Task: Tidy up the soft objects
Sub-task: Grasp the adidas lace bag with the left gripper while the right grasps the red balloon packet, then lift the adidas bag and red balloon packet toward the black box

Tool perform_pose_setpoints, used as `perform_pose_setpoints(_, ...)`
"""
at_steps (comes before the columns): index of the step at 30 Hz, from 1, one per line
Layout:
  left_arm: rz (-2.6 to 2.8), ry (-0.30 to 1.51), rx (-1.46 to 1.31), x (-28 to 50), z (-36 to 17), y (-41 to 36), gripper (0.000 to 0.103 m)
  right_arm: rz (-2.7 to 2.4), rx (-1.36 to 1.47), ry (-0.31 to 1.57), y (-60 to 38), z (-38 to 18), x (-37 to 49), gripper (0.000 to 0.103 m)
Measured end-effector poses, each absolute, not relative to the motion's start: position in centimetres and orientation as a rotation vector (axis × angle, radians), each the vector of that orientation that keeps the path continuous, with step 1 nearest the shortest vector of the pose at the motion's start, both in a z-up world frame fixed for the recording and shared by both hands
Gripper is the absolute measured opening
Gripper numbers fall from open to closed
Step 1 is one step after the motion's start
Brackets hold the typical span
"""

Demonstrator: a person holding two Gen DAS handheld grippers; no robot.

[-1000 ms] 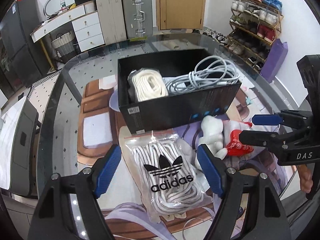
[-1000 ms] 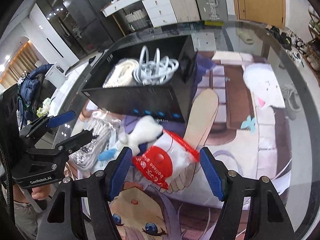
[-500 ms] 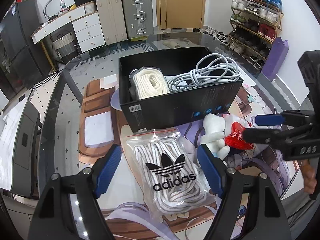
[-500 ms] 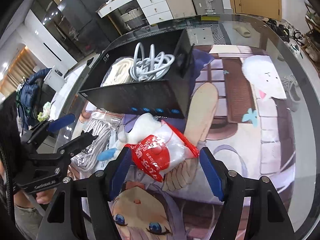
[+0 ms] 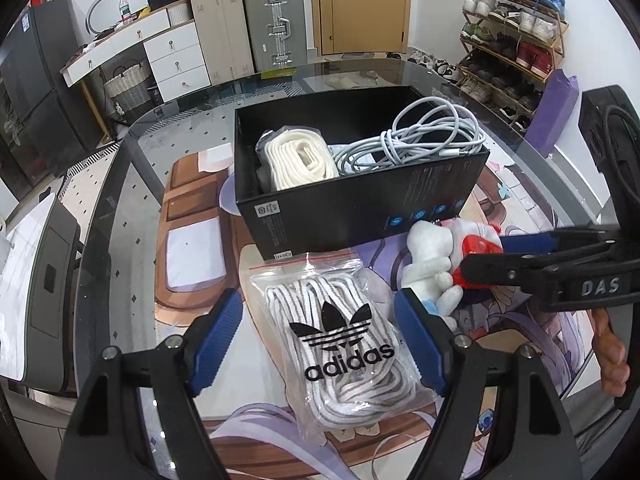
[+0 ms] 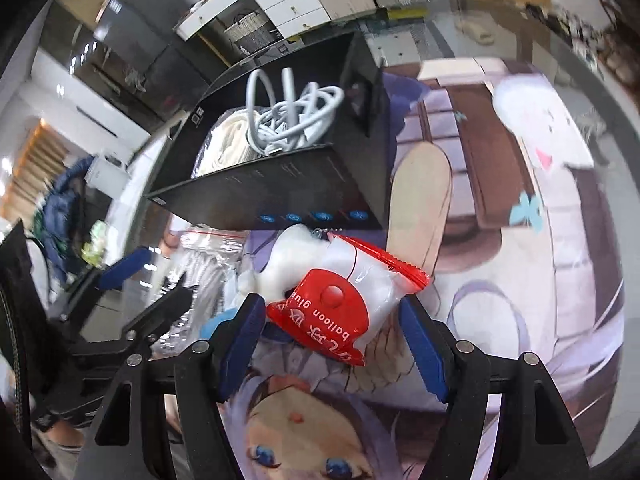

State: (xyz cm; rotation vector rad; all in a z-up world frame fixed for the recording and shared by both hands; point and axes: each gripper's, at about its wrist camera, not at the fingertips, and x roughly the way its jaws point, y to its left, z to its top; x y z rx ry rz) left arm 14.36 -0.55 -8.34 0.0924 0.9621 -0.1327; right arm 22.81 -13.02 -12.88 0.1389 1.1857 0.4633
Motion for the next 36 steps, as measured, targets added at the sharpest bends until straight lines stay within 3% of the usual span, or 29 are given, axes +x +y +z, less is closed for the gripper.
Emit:
perform_pose_setpoints(6,-0.133,0.972,0.096,14.1,-8.7,-0.3,0.079,0.453,-0.072,1.156,-12.7,-12.8,21.6,0.057)
perform_pose_setpoints(11,-0.142,0.981,0.098,13.8,-8.9,-0.1,0.079,0.452,-0.225,1.15,-13.4,-13.1,19.9,0.056)
perform_pose_setpoints(16,-0.169,0.988,0.054,14.3,-8.7,-0.8,0.079,0.463,0.084,1.156,-17.0,-12.2,21.3,0.057)
perform_pose_setpoints(21,-0.156,0.977,0.103,14.6,-8.7,-1.9,0.079,0.419,0.143,1.152,-16.2,-12.6,23.4,0.058)
perform_pose_setpoints(26,-0.149,0.993,0.092,14.7,-9.1,-1.7,0.079,0.399,0.095,1.131,-14.5,-13.0,24.3,0.069)
perform_pose_setpoints(31,-0.15,0.989,0.096,14.5,-9.1,-1.6,0.079,0.402,-0.076,1.102,-12.5,-13.2,23.5,0.067)
perform_pose_setpoints(36,-0.142,0.997,0.092,14.3,-9.4,-1.1,0.079,0.425,-0.19,1.084,-12.3,-12.7,21.6,0.058)
